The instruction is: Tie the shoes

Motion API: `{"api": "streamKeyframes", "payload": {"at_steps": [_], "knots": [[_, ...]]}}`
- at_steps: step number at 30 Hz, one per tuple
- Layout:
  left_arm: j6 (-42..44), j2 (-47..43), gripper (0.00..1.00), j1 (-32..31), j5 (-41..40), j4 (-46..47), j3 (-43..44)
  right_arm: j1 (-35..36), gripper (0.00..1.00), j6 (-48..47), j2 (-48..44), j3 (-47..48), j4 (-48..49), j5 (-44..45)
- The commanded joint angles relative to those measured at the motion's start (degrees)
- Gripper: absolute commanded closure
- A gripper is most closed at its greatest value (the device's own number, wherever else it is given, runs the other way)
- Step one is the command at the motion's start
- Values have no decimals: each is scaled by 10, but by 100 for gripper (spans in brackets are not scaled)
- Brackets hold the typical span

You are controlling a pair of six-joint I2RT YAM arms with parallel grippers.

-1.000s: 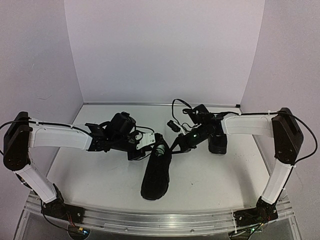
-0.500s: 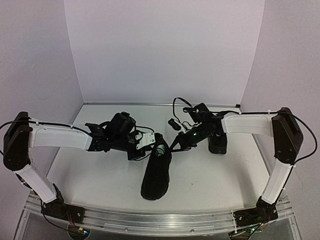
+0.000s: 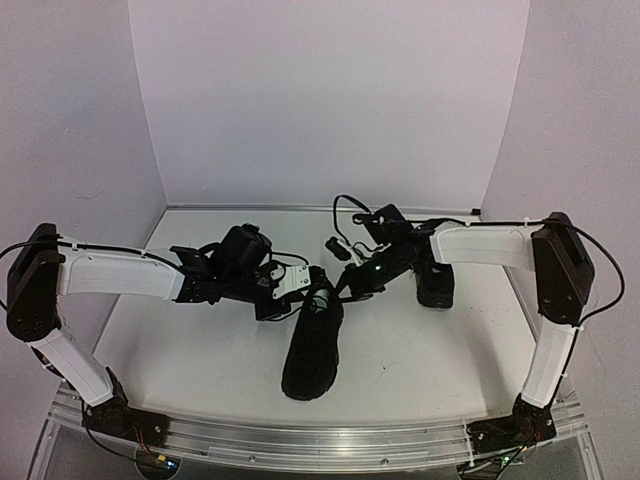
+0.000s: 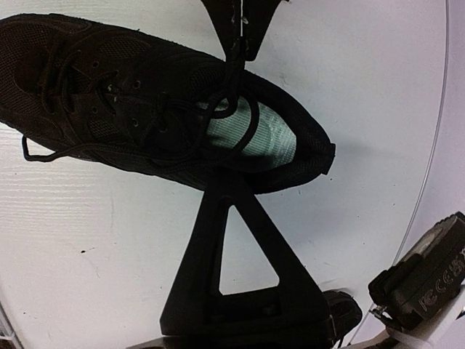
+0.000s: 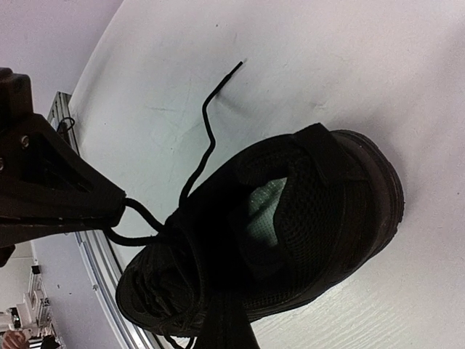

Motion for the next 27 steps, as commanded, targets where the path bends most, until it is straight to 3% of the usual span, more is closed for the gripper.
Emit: {"api": "streamKeyframes", "payload": {"at_steps": [1,8,27], "knots": [[-5,-11,100,3,10,12,4,15,98,-27,19,37,-33,32],[-4,-12,100,3,11,14,3,24,95,-37,29,55,-58,55],[-3,-9,100,3,12,12,5,24,88,-36,16,51,-52,-30]]}}
